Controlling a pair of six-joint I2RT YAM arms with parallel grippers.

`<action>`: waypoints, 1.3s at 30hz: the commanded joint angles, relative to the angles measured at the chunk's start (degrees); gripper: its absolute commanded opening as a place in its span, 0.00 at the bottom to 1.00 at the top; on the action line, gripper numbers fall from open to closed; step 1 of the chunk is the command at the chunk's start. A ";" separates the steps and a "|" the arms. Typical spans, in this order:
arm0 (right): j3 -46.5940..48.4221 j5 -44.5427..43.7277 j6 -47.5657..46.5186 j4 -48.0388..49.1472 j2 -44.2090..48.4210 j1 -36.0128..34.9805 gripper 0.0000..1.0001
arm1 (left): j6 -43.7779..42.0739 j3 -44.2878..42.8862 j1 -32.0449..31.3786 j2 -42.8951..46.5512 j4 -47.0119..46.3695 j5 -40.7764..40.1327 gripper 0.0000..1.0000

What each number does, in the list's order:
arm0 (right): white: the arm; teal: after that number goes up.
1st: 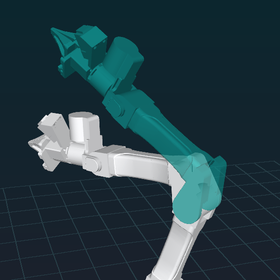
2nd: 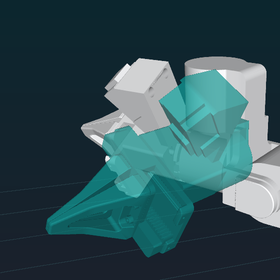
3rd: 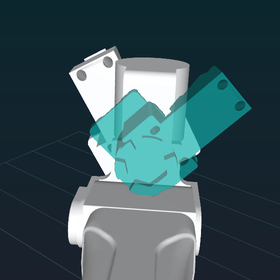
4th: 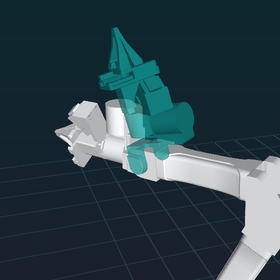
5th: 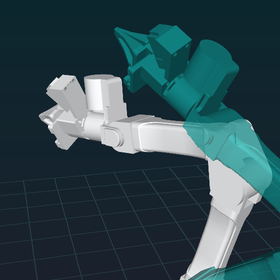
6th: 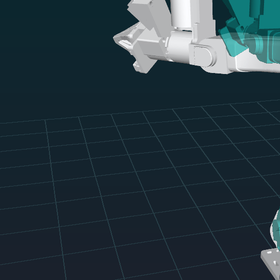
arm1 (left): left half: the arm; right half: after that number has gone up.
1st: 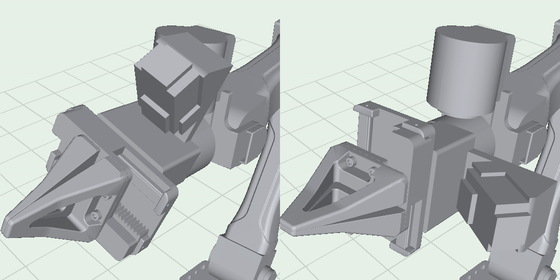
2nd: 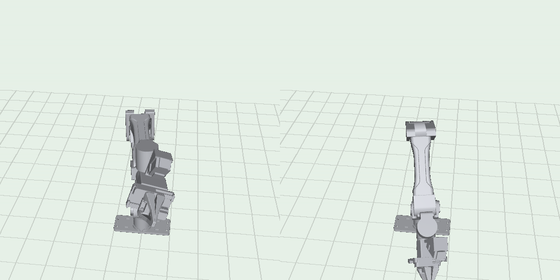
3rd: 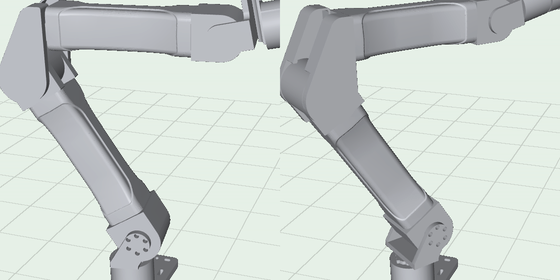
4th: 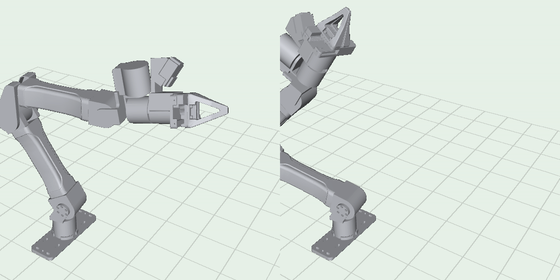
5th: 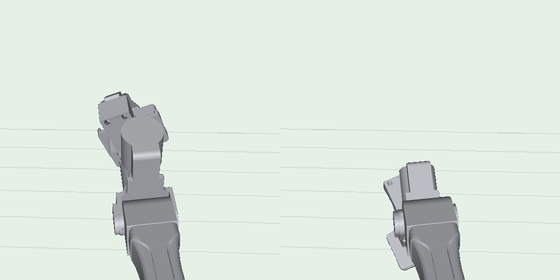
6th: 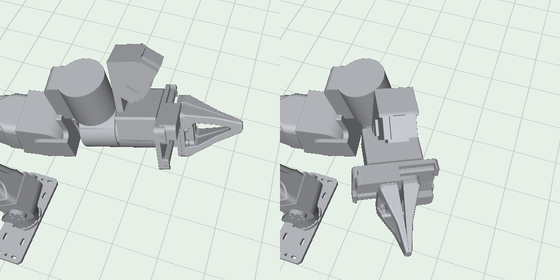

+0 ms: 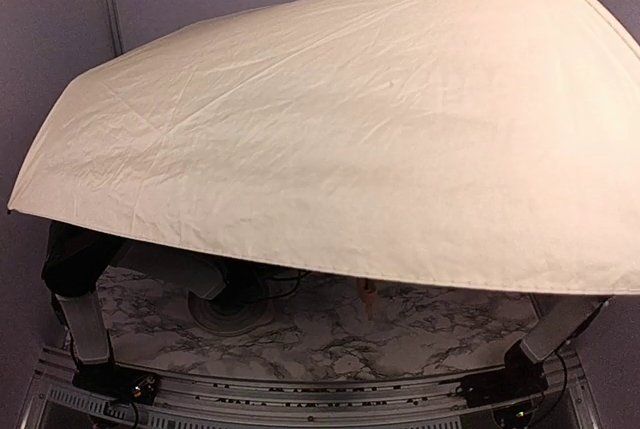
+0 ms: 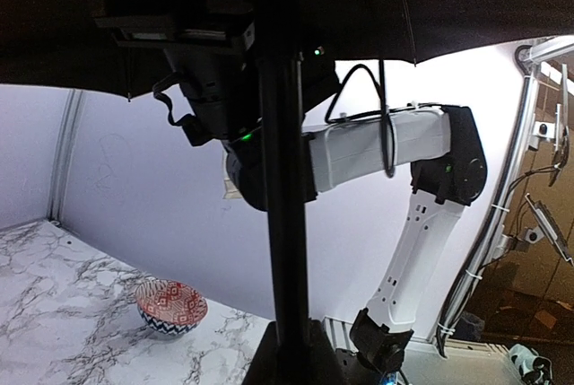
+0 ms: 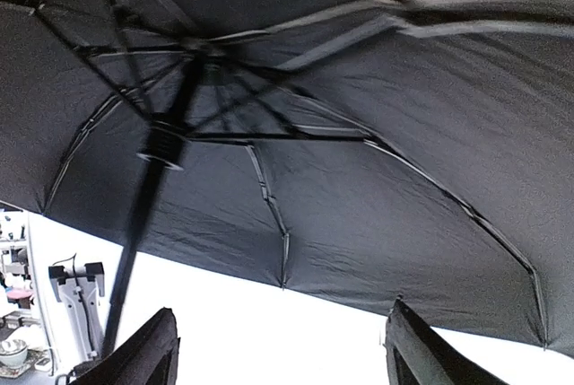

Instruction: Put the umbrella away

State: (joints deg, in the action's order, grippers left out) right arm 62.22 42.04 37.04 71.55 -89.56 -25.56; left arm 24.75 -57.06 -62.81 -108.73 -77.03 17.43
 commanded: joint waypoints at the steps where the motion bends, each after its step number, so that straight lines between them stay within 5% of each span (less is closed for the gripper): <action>1: 1.70 4.64 7.53 8.95 -2.02 1.67 0.76 | -0.66 -1.14 0.35 1.35 -6.49 4.26 0.00; 13: 2.65 1.51 0.44 0.48 2.01 -0.80 0.75 | -2.64 -1.86 0.38 1.25 -3.03 3.31 0.00; 33: 12.42 0.21 3.60 -1.72 -3.43 -6.48 0.74 | -1.03 -2.02 0.49 -0.53 -1.71 1.37 0.00; 39: 9.58 -11.47 -10.31 -15.84 1.42 -9.21 0.72 | -5.43 -2.57 0.48 1.76 9.73 -12.78 0.00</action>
State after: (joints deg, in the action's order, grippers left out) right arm 72.53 39.99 37.12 66.39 -92.05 -32.21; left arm 23.73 -57.21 -62.57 -108.75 -72.86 15.38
